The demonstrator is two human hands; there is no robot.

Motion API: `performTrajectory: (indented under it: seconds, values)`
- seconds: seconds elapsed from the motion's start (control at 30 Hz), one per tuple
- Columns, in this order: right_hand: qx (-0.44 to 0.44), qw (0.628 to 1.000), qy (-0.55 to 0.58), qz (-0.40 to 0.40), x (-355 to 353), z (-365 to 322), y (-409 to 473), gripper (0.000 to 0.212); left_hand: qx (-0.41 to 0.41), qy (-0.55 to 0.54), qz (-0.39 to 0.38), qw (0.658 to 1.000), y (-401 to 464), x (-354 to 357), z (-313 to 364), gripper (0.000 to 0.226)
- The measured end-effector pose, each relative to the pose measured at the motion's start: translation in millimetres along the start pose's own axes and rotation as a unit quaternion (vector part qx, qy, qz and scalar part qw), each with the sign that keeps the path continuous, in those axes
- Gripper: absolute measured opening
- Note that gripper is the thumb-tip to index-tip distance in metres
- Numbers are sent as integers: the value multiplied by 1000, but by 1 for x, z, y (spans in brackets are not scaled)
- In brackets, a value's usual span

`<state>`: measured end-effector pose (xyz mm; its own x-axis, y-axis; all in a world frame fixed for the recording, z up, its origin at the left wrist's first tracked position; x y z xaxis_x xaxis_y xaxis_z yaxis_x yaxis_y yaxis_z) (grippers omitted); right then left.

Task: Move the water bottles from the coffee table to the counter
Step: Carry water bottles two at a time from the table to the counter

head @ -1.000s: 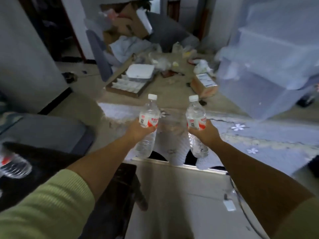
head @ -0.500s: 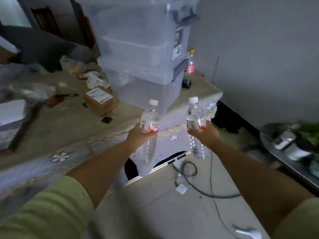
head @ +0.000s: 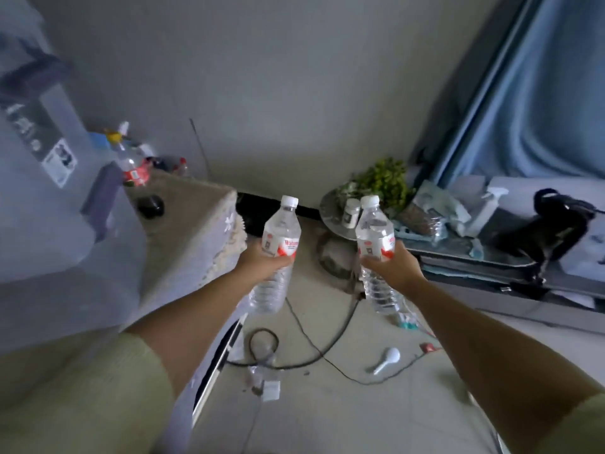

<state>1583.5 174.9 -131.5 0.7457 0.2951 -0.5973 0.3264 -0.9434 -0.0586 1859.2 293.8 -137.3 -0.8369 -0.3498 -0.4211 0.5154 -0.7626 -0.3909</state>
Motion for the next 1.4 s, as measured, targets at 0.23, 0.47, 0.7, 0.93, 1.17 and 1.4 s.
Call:
performTrajectory:
  seconds: [0.23, 0.47, 0.7, 0.93, 1.17, 1.4]
  values:
    - [103, 986, -10, 132, -79, 71, -38, 56, 46, 60, -103, 992, 29, 106, 59, 41]
    - [167, 960, 7, 224, -173, 149, -76, 59, 106, 116, -232, 960, 14, 249, 131, 49]
    - [183, 944, 23, 274, -280, 218, -92, 60, 137, 136, -298, 935, -14, 390, 198, 49]
    - [186, 921, 69, 336, -383, 287, -131, 44, 169, 146, -375, 900, -67, 525, 248, 39]
    - [216, 890, 86, 392, -426, 337, -155, 29, 174, 178, -459, 853, -98, 624, 271, 35]
    - [294, 854, 42, 427, -483, 395, -155, 51, 214, 213, -511, 805, -104, 723, 312, 35]
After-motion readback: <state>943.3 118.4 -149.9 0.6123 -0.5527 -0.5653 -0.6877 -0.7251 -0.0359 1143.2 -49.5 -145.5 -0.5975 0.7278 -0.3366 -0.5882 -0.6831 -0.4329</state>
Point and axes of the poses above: each hand's wrist, its own y-axis towards the middle knuckle, its own x-axis out of the palm, z = x × y, the point moved 3 cm from there along y, towards the middle knuckle, and after that the axes turned 8 degrees about -x, right-handed, at the moved point
